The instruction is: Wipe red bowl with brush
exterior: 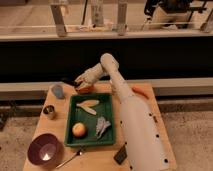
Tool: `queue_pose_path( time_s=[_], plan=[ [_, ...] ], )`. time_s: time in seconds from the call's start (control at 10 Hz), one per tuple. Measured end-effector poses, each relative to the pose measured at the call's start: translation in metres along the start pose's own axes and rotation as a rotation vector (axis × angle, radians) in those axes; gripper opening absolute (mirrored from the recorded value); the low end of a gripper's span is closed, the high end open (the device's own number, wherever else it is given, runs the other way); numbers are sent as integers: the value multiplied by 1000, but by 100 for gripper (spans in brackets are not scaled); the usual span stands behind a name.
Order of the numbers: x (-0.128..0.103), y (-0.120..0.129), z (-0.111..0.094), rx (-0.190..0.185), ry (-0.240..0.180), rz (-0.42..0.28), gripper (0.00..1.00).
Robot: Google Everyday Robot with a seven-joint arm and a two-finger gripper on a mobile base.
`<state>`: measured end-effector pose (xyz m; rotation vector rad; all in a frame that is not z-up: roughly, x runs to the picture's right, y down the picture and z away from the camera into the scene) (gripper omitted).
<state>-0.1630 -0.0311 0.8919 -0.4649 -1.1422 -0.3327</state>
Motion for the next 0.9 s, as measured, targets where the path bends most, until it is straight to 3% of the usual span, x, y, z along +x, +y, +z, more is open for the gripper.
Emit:
queue_pose_path(
  time_s=[0.3, 0.6, 0.9],
  plan=[
    [-7, 8, -8, -59, 61, -24, 0],
    [-7, 12, -17, -54, 169, -48, 0],
    [-9, 14, -19, -51, 204, -61, 0]
  ],
)
